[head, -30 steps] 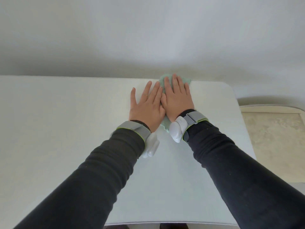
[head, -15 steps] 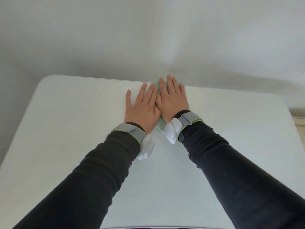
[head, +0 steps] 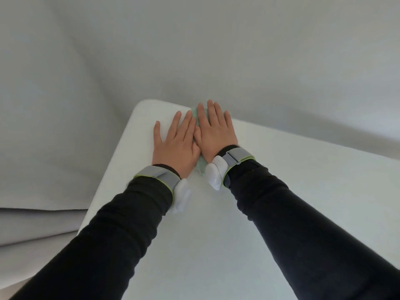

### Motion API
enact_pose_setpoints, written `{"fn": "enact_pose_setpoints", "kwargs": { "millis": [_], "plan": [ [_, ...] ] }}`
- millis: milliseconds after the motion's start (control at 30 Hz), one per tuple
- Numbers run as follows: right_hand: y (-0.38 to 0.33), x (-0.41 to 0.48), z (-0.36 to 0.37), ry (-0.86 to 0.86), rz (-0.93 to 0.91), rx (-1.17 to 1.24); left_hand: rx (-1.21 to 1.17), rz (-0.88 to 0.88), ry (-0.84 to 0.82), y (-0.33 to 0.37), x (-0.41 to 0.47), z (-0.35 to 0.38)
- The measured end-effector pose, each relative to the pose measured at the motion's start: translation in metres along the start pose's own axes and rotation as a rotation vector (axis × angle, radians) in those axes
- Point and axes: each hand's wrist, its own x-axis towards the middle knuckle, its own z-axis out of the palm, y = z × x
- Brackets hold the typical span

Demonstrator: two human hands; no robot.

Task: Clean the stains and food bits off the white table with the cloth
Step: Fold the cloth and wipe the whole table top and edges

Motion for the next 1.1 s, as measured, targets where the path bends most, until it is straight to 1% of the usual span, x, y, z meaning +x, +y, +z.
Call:
{"fn": "enact_pose_setpoints", "kwargs": {
  "millis": [100, 233, 400, 467, 533, 600, 667, 733, 867, 967, 1033, 1100],
  "plan": [
    [-0.016, 0.010, 0.001, 0.003, -0.023, -0.014, -0.005, -0.029, 0.002, -0.017, 0.000, 0.000],
    [-0.061, 0.029, 0.007, 0.002, -0.094, -0.013, -0.021, -0.109, 0.036, -0.061, -0.004, -0.002],
    [-0.098, 0.044, 0.011, -0.004, -0.162, -0.013, -0.039, -0.179, 0.028, -0.097, -0.010, -0.005],
    [-0.107, 0.046, 0.012, -0.007, -0.181, -0.006, -0.137, -0.192, 0.008, -0.106, -0.013, -0.008],
    [-0.106, 0.045, 0.010, -0.009, -0.194, 0.052, -0.342, -0.197, -0.007, -0.110, -0.014, -0.012],
    [-0.097, 0.041, 0.006, 0.005, -0.203, 0.194, -0.573, -0.227, 0.034, -0.108, -0.010, -0.014],
    [-0.086, 0.035, 0.004, 0.088, -0.190, 0.324, -0.701, -0.300, 0.124, -0.105, -0.005, -0.018],
    [-0.076, 0.028, 0.006, 0.174, -0.173, 0.337, -0.693, -0.394, 0.193, -0.103, 0.001, -0.023],
    [-0.066, 0.025, 0.009, 0.172, -0.181, 0.333, -0.655, -0.518, 0.208, -0.100, 0.013, -0.030],
    [-0.069, 0.023, 0.009, 0.160, -0.203, 0.349, -0.634, -0.518, 0.273, -0.093, 0.016, -0.032],
    [-0.072, 0.020, 0.013, 0.144, -0.230, 0.355, -0.698, -0.503, 0.335, -0.086, 0.015, -0.031],
    [-0.071, 0.022, 0.014, 0.157, -0.215, 0.434, -0.785, -0.490, 0.376, -0.081, 0.013, -0.032]
  ]
}}
